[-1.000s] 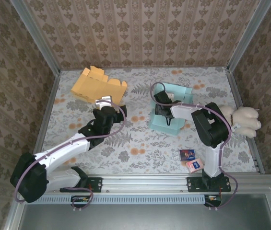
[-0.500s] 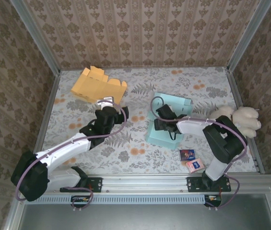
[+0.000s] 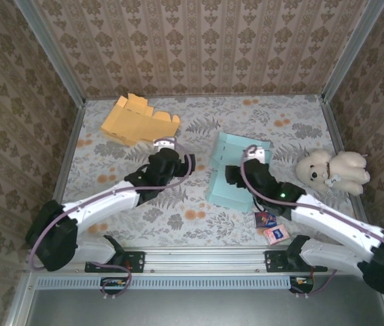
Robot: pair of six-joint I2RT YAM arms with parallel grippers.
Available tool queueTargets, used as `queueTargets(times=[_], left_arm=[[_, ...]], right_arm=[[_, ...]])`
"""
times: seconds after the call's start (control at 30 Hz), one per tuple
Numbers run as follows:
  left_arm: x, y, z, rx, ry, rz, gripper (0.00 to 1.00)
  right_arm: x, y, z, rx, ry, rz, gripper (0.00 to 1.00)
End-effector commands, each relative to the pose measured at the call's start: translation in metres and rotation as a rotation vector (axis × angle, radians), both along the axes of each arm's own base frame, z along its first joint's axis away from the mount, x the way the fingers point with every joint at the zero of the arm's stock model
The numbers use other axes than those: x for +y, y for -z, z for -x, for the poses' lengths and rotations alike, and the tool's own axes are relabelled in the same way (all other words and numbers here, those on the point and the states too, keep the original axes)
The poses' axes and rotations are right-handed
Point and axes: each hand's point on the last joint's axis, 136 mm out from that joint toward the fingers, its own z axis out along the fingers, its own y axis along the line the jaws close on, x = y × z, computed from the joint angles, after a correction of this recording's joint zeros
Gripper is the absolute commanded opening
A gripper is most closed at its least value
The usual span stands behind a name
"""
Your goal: Fold the paper box
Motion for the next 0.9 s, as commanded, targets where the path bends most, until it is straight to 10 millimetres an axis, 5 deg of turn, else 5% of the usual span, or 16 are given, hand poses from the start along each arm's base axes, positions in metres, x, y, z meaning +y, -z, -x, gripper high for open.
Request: queueTargets(times=[0.0,0.4,0.53,0.87], left_arm=[[-0.028,-0.002,-0.006,0.023,0.064,-0.036,0.99],[-0.108,0.041,-0.043,0.12,0.206,-0.256,0.9],[-0.119,0.053,-0.057,0.127,0.203,-0.314,0.86],[-0.128,0.073,-0.085,0.159,0.206,-0.363,0.71]], right_arm=[[-0.049,0.009,0.018,-0.007,0.171,0.076,0.89],[-0.058,0.026,0.07,0.057,0.001,-0.052,0.89],[-0.079,0.025,0.072,0.009,0.067,0.009,0.89],[-0.066,0.043,0.071,0.015,0.024,-0.052,0.88]])
